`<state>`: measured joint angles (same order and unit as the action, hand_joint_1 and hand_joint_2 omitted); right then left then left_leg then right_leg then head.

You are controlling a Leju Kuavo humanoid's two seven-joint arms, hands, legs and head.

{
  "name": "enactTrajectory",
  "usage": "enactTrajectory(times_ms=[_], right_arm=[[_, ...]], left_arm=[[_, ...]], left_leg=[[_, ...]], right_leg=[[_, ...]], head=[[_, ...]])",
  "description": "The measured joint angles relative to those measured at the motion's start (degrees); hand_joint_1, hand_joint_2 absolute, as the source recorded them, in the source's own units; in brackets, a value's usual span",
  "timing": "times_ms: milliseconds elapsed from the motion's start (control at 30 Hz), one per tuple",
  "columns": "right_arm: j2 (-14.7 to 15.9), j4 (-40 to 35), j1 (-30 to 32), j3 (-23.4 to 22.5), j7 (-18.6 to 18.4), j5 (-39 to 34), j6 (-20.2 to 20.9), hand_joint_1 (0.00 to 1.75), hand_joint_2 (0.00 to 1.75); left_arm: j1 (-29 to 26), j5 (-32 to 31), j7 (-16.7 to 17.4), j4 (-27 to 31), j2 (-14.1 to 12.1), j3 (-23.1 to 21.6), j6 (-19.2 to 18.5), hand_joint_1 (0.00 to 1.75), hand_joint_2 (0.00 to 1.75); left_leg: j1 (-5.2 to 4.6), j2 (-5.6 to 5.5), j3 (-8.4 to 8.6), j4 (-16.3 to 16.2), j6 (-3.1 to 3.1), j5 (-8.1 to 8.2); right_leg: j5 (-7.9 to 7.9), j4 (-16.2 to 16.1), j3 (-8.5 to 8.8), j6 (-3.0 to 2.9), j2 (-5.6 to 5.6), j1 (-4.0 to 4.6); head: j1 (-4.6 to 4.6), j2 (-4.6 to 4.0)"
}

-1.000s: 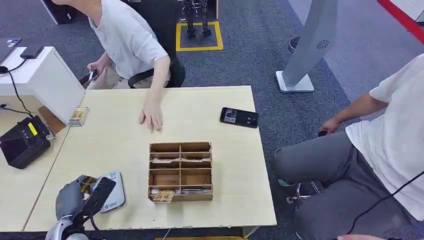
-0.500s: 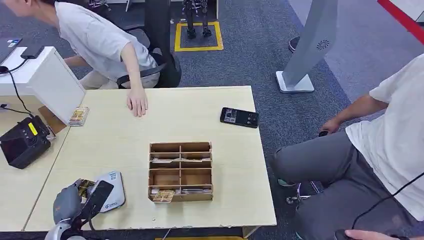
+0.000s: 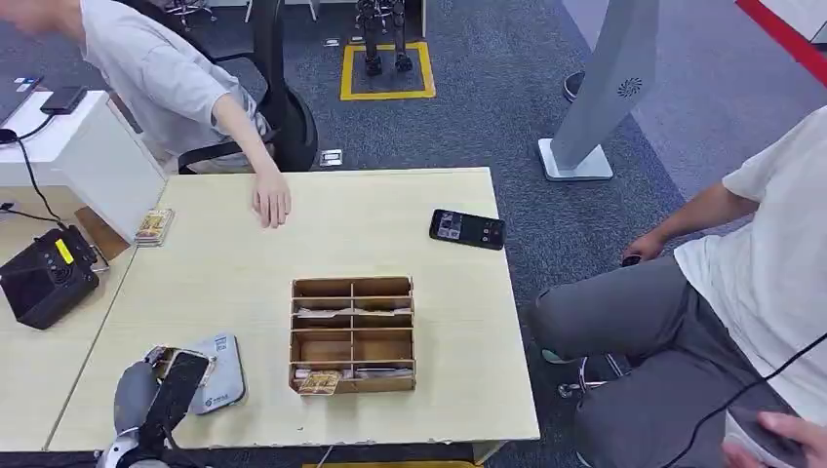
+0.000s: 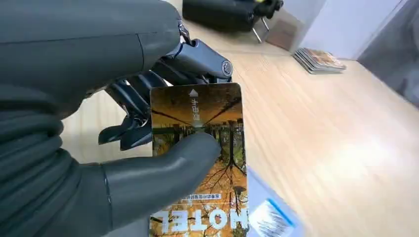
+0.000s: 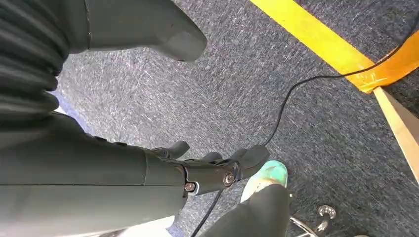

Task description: Pass the card to the sensor for recognition and then transmit it.

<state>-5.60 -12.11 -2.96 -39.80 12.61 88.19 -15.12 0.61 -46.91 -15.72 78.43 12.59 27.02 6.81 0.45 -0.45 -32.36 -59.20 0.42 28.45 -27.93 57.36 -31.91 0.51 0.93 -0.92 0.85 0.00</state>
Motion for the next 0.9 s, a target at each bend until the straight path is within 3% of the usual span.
enactTrajectory(times_ms=[167,367,533,667,833,900], right_arm=[[0.0,0.0,-0.04,0.35,-0.04,0.0,0.09,0.0,1.75],[0.0,0.02,-0.34,1.36,-0.04,0.0,0.68,0.0,1.75],[-0.02,0.02,-0.73,2.12,-0.52,0.0,1.05,0.0,1.75],[-0.02,0.02,-0.86,2.84,-0.5,0.0,1.09,0.0,1.75],[-0.04,0.02,-1.17,3.98,-0.48,0.0,1.27,0.0,1.75],[-0.11,0.02,-1.35,4.57,-0.35,0.0,1.46,0.0,1.75]], left_arm=[[0.91,15.64,-2.16,5.56,1.31,0.61,-4.58,1.75,1.75],[5.24,18.73,-2.05,12.55,0.67,0.74,-5.55,1.75,1.75],[11.58,12.15,1.6,15.14,-3.15,-0.59,-3.73,1.75,1.75],[14.82,6.9,2.45,15.32,-5.42,-2.32,-1.3,1.75,1.75],[17.63,-7.13,2.89,14.99,-8.44,-5.25,4.67,1.75,1.75],[18.42,-15.67,3.83,14.35,-9.99,-6.52,8.34,1.75,1.75]], left_leg=[[0.0,-0.01,-0.02,-0.02,0.01,-0.01],[0.02,-0.1,-0.03,-0.02,0.04,-0.07],[0.02,-0.11,-0.03,-0.02,0.04,-0.14],[0.02,-0.07,-0.03,-0.02,0.02,-0.14],[0.0,-0.08,-0.05,-0.03,0.02,-0.14],[0.0,-0.04,-0.04,-0.03,0.02,-0.14]], right_leg=[[0.0,0.0,-0.01,0.0,0.0,0.0],[0.01,0.01,-0.01,0.0,-0.05,0.02],[0.09,0.01,-0.03,-0.02,-0.05,0.02],[0.13,0.02,-0.04,-0.06,-0.01,0.01],[0.13,0.01,-0.05,-0.06,-0.01,0.0],[0.13,0.01,-0.07,-0.06,0.02,0.0]], head=[[0.0,0.0],[-0.02,0.0],[0.0,0.0],[0.0,0.0],[0.0,0.0],[0.0,0.0]])
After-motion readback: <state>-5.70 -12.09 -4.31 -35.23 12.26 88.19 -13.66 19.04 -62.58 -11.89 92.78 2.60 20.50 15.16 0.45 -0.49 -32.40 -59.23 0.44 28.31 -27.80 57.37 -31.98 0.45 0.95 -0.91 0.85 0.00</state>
